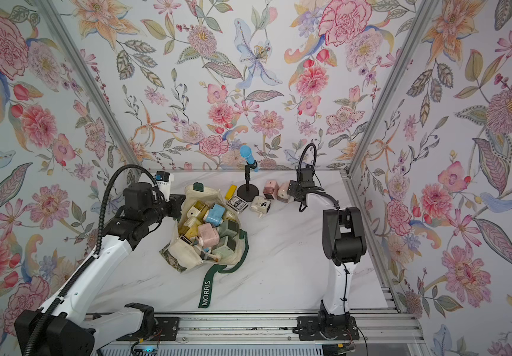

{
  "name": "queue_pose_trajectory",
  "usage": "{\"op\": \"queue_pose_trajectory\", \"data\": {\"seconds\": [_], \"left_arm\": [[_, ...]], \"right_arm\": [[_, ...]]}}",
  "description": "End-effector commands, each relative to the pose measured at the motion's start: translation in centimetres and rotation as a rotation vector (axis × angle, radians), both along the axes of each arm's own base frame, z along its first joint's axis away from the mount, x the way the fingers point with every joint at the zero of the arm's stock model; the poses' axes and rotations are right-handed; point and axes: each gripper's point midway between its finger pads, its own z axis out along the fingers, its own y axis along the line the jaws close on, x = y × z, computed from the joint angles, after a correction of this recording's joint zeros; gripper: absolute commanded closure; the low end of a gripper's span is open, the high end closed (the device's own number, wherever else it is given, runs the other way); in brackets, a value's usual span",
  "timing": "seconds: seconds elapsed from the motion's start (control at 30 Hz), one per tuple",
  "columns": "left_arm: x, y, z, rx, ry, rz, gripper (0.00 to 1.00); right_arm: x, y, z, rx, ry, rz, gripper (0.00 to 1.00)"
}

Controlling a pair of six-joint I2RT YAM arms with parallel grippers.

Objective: Take out the pencil sharpeners from the tote bags
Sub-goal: Place the pencil sharpener at the center of the board, then adjust the canvas bag at the center of the board.

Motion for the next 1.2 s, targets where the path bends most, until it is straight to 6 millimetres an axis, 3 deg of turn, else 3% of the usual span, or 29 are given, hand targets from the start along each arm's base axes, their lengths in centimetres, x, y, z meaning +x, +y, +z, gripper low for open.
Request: {"op": "queue_pose_trajectory", "data": {"seconds": [0.0,0.13,0.3,0.47,0.57,0.67,0.83,1.03,1.17], "left_arm": [[0.4,0.0,2.3,-0.031,-0.053,-0.007,1.00],[0.5,0.0,1.9,-0.029,-0.044,-0.005,1.00],[0.8,-0.1,1.4,-0.026,-0.031,-0.005,1.00],[0.7,-0.3,2.0,-0.036,-0.049,-0.004,1.00],[0.5,-0.5,2.4,-0.024,-0.055,0.005,1.00],[0.6,-0.4,2.7,0.006,-0.055,0.031,1.00],[1.1,-0.5,3.8,-0.005,-0.070,0.039,1.00],[2.7,-0.9,5.8,-0.008,-0.114,0.042,1.00],[4.3,-1.6,6.9,-0.010,-0.154,0.019,1.00]], "right_arm": [[-1.7,2.8,5.3,0.041,-0.096,0.059,0.11],[-4.8,8.7,9.2,0.121,-0.183,0.237,0.17],[-12.0,18.5,13.9,0.176,-0.314,0.588,0.22],[-18.4,25.7,12.9,0.114,-0.303,0.865,0.18],[-19.3,27.1,11.1,0.097,-0.255,0.896,0.19],[-19.1,27.2,8.7,0.080,-0.204,0.883,0.25],[-19.7,28.3,5.6,0.092,-0.103,0.916,0.46],[-21.3,30.0,3.5,0.067,-0.059,0.973,0.64],[-21.5,30.5,2.5,0.073,-0.038,0.994,0.88]]}}
